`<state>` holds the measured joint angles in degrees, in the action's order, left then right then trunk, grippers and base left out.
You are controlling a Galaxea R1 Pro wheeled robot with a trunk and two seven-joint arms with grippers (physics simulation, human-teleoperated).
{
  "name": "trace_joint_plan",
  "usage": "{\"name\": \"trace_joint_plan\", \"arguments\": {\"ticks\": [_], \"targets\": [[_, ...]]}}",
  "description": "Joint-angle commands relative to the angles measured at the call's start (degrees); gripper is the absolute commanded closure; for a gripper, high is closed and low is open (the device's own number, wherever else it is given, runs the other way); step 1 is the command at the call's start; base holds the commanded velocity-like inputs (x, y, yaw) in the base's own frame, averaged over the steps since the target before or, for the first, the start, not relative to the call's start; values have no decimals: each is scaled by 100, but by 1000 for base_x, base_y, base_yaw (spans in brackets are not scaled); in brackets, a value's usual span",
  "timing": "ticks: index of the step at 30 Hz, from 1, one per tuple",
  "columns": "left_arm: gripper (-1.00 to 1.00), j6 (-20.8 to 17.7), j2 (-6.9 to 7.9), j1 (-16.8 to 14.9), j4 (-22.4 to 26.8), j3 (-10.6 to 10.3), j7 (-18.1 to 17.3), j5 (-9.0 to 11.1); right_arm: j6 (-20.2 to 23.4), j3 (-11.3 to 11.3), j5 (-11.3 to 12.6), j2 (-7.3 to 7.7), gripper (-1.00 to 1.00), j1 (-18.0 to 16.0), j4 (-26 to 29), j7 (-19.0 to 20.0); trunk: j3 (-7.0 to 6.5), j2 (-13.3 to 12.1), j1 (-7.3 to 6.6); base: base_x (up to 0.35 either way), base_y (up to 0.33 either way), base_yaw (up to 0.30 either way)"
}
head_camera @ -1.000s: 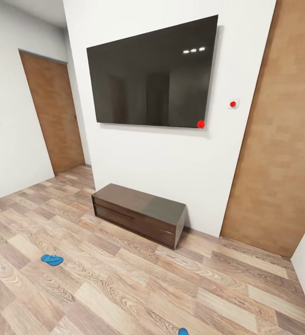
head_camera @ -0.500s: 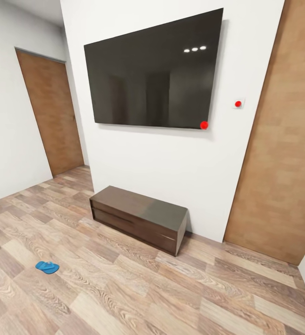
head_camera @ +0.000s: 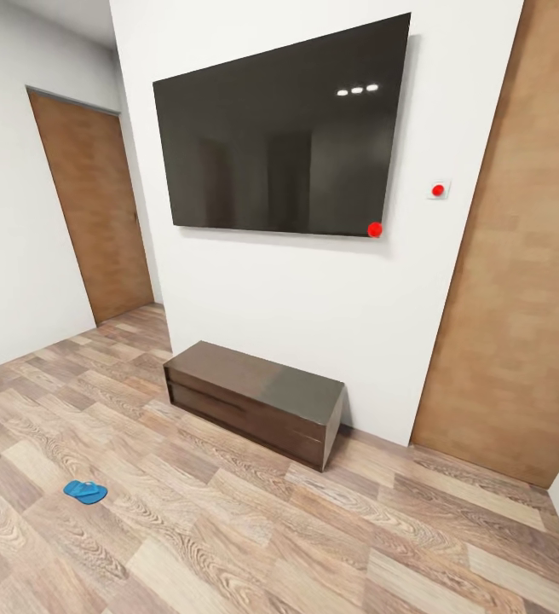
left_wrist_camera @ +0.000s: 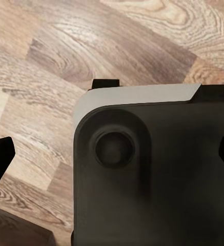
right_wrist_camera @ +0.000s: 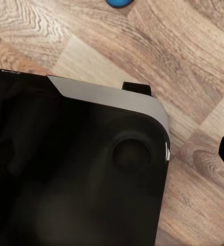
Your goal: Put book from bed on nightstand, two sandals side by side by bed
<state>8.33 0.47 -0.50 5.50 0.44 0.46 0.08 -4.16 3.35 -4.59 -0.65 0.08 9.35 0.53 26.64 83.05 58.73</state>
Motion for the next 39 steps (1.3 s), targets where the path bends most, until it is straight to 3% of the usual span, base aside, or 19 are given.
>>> {"name": "trace_joint_plan", "arguments": {"ticks": [1, 31, 39], "targets": [[-100, 20, 0, -3, -5, 2, 5, 1, -6, 7, -48, 1, -100, 1, 6, 0, 5, 3, 0, 7, 0, 0], [-100, 20, 2, -3, 2, -7, 6, 1, -1, 7, -13, -44, -100, 1, 29, -20, 5, 3, 0, 1, 0, 0], [-100, 20, 0, -3, 4, -25, 6, -6, 66, -17, 18, -74, -100, -90, 307, -137, 5, 3, 0, 0, 0, 0]]}}
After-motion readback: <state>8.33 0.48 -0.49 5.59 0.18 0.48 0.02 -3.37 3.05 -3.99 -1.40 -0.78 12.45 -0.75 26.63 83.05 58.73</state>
